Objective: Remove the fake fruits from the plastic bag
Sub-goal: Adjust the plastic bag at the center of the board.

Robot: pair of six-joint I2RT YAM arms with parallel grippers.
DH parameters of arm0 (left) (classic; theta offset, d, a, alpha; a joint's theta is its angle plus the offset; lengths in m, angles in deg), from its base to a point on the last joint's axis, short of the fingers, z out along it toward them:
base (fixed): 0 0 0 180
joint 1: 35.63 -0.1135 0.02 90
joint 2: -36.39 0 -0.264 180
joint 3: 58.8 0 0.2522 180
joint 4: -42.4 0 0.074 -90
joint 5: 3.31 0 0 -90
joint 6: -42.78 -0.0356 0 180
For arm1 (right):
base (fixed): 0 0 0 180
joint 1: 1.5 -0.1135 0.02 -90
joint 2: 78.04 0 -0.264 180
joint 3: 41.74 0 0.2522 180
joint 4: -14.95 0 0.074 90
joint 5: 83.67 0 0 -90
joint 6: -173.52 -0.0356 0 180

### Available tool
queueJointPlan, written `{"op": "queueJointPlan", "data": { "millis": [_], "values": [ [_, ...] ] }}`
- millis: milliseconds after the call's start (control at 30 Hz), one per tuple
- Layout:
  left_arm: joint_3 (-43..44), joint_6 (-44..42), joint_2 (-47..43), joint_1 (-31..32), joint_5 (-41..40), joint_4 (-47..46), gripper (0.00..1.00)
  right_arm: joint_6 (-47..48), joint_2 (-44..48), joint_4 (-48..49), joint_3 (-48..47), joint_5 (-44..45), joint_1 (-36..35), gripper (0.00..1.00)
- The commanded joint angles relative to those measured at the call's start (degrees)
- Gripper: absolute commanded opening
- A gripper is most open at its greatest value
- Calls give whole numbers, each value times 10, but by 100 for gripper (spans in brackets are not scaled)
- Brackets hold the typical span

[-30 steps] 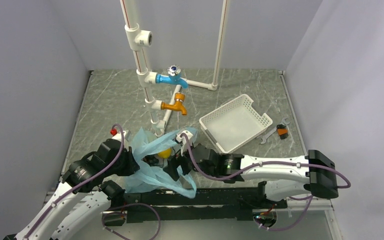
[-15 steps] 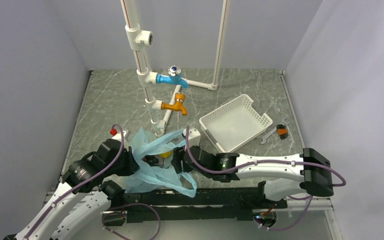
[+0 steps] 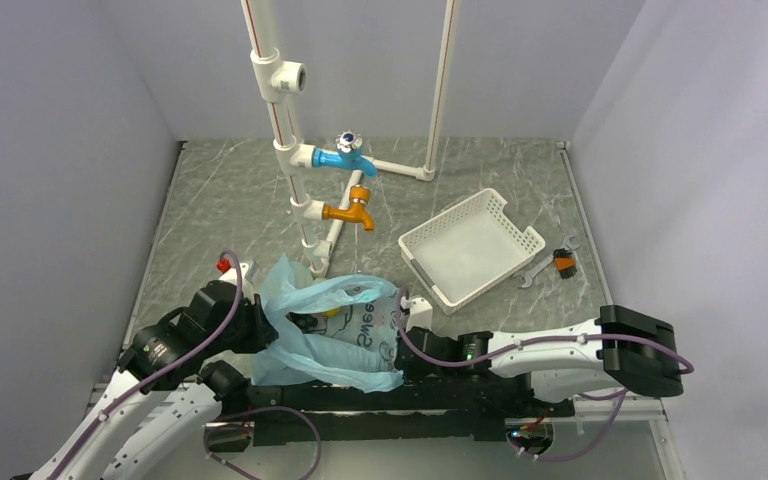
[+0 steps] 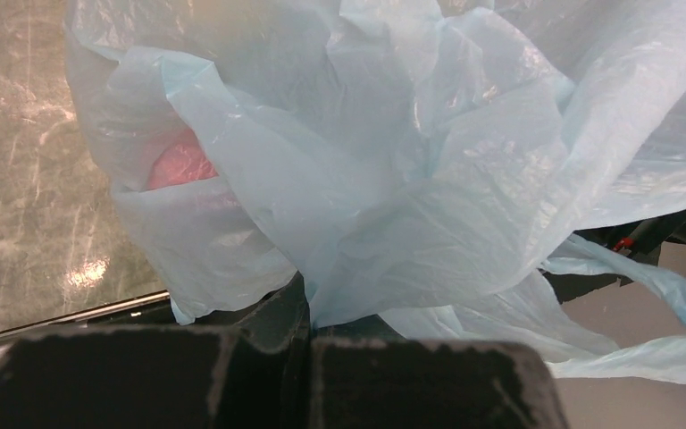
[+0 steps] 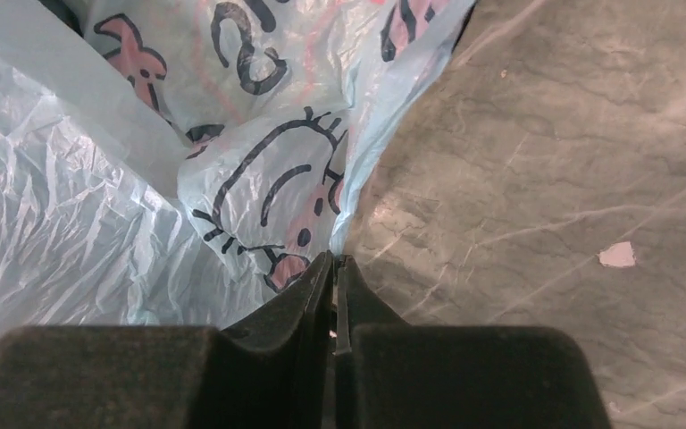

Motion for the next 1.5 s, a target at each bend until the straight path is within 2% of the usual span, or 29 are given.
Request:
{"op": "queueJointPlan", "data": {
  "millis": [0,200,233,333,400,500,600,667,833,933,1133,1300,1467],
  "values": [
    [2,5,3,0,-7,-6,0,29,11,-16,-40,28,-12,14],
    [2,3,7,1,-5,-7,0,144,180,-61,-58,91,-14,61],
    [3,3,8,1,-5,-7,0,166,200,-64,-64,91,-14,66],
    [3,1,10,1,-3,-8,0,216,230,-62,-92,91,-14,75],
    [2,2,11,0,-4,-7,0,266,229,-27,-108,56,-14,74],
    [3,5,10,1,-7,-6,0,296,193,37,-129,-32,-15,63],
    [3,5,10,0,-7,-5,0,293,132,121,-128,-119,-29,60],
    [3,5,9,1,-9,-5,0,288,56,192,-121,-157,-51,57],
    [3,5,11,0,-7,-5,0,295,-157,187,-192,-155,-128,48],
    [2,3,13,1,-5,-6,0,296,-218,147,-235,-114,-154,43],
    [3,2,15,0,-4,-7,0,303,-146,117,-214,-18,-152,49],
    [2,2,14,1,-3,-8,0,331,-66,77,-214,57,-151,63],
    [2,2,12,0,-3,-7,0,359,-54,84,-214,113,-133,70]
  ]
}}
